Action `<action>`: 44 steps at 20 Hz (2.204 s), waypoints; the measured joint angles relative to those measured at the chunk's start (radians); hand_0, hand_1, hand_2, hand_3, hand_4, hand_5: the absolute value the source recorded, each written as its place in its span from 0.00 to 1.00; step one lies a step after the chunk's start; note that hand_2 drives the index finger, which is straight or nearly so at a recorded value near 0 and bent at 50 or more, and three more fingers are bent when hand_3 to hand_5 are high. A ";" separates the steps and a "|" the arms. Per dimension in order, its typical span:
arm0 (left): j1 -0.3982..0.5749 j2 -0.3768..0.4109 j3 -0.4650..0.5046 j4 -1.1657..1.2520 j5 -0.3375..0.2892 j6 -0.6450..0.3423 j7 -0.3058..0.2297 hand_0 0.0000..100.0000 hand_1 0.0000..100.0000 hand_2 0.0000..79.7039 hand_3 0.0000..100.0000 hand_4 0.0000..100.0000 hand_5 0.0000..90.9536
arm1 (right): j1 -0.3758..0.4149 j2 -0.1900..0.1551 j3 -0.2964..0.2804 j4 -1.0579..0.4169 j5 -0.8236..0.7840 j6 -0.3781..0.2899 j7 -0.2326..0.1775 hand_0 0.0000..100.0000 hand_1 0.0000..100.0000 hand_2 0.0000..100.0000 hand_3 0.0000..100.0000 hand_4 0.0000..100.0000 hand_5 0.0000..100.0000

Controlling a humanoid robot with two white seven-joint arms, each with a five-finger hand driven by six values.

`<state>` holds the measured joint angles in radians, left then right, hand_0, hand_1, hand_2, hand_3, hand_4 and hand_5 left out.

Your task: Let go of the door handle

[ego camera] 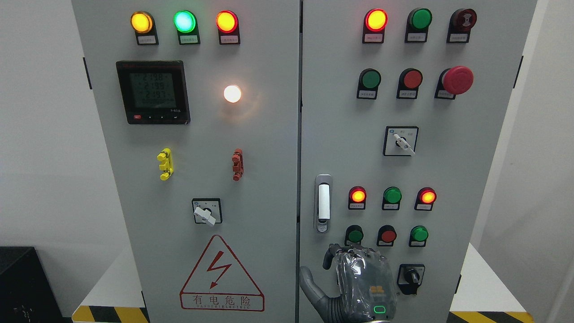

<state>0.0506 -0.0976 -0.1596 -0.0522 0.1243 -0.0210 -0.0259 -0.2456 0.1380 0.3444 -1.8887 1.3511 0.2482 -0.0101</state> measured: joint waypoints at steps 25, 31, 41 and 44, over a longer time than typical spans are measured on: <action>0.000 0.000 0.000 0.000 0.000 -0.008 0.000 0.00 0.00 0.05 0.11 0.00 0.00 | -0.162 0.001 -0.055 0.034 0.005 0.006 0.051 0.17 0.36 0.70 0.98 0.76 0.68; 0.000 0.000 0.000 0.000 0.000 -0.008 0.000 0.00 0.00 0.05 0.11 0.00 0.00 | -0.182 0.001 -0.065 0.057 0.006 0.007 0.052 0.17 0.37 0.70 0.98 0.76 0.68; 0.000 0.000 0.000 0.000 0.000 -0.012 0.000 0.00 0.00 0.05 0.11 0.00 0.00 | -0.204 0.002 -0.081 0.082 0.004 0.008 0.052 0.17 0.37 0.70 0.98 0.76 0.68; 0.000 0.000 0.000 0.000 0.000 -0.009 0.000 0.00 0.00 0.05 0.11 0.00 0.00 | -0.207 0.002 -0.084 0.086 0.003 0.008 0.052 0.17 0.37 0.70 0.98 0.76 0.68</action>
<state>0.0506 -0.0976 -0.1596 -0.0522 0.1243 -0.0304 -0.0259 -0.4530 0.1395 0.2607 -1.8023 1.3540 0.2561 0.0417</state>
